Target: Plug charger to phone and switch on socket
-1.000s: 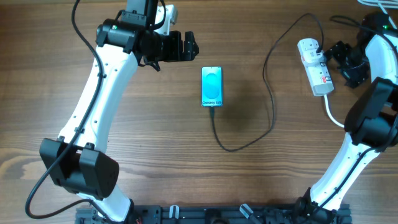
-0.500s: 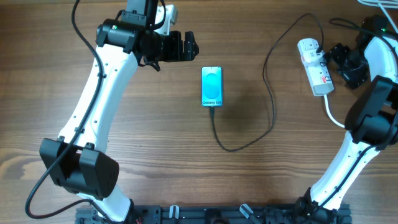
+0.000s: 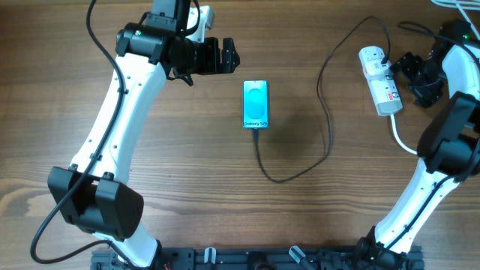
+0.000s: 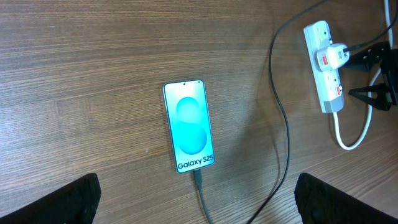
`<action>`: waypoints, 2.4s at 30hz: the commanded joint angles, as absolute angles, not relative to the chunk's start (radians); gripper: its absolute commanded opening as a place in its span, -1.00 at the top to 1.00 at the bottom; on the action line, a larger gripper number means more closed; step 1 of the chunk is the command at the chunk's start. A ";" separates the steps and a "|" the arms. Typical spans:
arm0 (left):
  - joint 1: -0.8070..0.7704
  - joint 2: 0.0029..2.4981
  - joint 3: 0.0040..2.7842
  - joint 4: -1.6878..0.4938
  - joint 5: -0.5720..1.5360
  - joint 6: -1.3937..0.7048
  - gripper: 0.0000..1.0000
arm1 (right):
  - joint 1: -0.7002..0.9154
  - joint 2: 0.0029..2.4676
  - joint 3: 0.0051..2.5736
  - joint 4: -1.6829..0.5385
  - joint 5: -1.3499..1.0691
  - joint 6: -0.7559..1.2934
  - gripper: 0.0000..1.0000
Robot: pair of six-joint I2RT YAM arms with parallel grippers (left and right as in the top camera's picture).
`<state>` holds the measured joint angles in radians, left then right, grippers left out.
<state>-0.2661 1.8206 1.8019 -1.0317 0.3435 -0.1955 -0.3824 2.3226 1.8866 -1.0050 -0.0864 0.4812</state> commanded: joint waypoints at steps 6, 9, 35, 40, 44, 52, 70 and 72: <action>-0.266 1.829 1.799 -1.030 0.339 -0.190 -1.00 | -0.339 2.366 1.856 -1.051 -0.132 0.445 -0.99; -0.266 1.829 1.799 -1.030 0.339 -0.190 -1.00 | -0.324 2.366 1.856 -1.050 -0.132 0.444 -0.99; -0.266 1.829 1.799 -1.030 0.339 -0.190 -1.00 | -0.177 1.367 1.639 -1.393 -0.083 0.449 -0.99; -0.266 1.829 1.799 -1.030 0.339 -0.190 -1.00 | -0.030 1.115 1.423 -1.394 -0.083 0.509 -1.00; -0.266 1.829 1.799 -1.030 0.339 -0.190 -1.00 | -0.016 1.006 1.366 -1.474 -0.083 0.508 -0.99; -0.266 1.829 1.799 -1.030 0.339 -0.190 -1.00 | -0.016 0.989 1.366 -1.504 -0.083 0.508 -1.00; -0.266 1.829 1.799 -1.030 0.339 -0.190 -1.00 | -0.016 0.855 1.102 -1.062 -0.236 0.220 -0.99; -0.266 1.829 1.799 -1.030 0.339 -0.190 -1.00 | -0.016 0.750 0.982 -0.927 -0.278 0.208 -1.00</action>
<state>-0.2661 1.8206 1.8019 -1.0313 0.3405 -0.1959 -0.0212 0.8902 1.1183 -1.0325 -0.1719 0.2916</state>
